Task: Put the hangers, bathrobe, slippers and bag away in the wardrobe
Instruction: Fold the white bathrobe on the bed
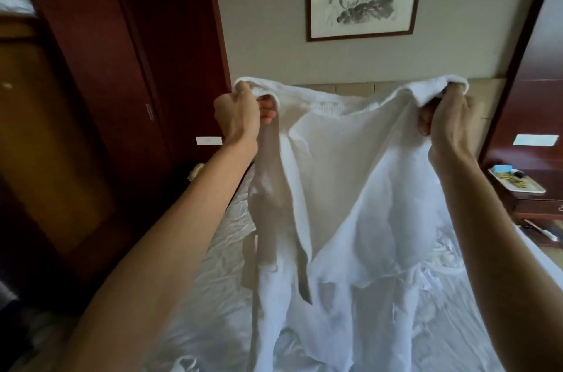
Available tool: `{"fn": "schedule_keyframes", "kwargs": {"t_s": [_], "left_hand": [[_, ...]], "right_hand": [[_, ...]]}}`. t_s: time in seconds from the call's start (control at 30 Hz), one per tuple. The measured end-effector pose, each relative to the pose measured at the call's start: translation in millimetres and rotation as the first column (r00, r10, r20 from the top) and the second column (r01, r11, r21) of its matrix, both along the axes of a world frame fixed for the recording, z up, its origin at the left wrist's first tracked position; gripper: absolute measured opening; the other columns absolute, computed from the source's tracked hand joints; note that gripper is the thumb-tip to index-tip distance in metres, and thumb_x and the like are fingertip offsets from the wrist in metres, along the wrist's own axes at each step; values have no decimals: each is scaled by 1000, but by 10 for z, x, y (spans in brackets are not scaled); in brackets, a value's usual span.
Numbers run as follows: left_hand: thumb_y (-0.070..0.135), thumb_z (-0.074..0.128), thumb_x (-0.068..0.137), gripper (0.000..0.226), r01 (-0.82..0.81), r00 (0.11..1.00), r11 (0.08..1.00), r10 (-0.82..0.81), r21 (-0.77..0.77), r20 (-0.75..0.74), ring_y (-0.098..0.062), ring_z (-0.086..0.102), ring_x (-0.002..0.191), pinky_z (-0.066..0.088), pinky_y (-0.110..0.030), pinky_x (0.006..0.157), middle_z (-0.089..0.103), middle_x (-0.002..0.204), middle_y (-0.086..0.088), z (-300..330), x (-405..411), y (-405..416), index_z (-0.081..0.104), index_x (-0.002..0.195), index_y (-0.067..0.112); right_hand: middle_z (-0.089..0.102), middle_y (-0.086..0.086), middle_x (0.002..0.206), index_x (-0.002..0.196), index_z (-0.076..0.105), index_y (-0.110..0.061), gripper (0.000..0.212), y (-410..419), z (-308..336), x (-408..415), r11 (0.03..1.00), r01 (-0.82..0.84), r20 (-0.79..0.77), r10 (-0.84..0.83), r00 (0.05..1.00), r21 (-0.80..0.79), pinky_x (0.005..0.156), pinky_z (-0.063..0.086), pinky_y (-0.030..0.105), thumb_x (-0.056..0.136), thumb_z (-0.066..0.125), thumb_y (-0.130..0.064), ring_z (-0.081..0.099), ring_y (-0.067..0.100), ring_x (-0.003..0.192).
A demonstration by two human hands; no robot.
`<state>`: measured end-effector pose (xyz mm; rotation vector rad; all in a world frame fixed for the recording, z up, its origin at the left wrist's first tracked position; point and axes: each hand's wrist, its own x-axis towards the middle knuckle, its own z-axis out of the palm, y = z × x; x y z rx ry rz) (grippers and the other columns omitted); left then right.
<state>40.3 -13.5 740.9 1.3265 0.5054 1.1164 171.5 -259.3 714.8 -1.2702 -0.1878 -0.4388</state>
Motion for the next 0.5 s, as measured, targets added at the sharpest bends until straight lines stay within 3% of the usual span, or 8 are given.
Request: {"fn": "schedule_keyframes", "kwargs": {"t_s": [0.23,0.33,0.43,0.5], "left_hand": [[19,40,98,44,21,999,999,-18,-47,48,-22,69,50,54,-27,50,72,59,-9,-347,89,1,68,68,4],[22,41,96,44,3,999,999,-1,-51,41,-25,73,56,60,-35,57,73,63,-11,-532,253,110,69,67,5],[27,42,92,42,-13,999,1000,12,-12,-50,-28,74,63,64,-44,67,74,65,-11,-764,554,345,68,63,12],[28,43,92,41,-24,990,999,29,36,-135,-25,74,64,64,-42,66,74,66,-9,-903,763,517,68,61,18]], "right_hand": [[33,-1,47,56,39,-21,41,81,-329,-172,985,43,-35,-38,999,169,41,21,22,96,31,-16,27,13,42],[32,-6,43,53,35,-23,44,151,-499,-106,973,66,-82,-49,995,219,41,21,20,97,33,-16,26,12,42],[36,-8,43,43,41,-22,53,312,-687,232,986,92,-163,-69,984,138,43,25,23,96,34,-24,31,11,40],[41,-10,43,39,48,-22,58,432,-832,512,994,100,-218,-89,972,40,47,31,27,94,34,-32,37,10,41]]}}
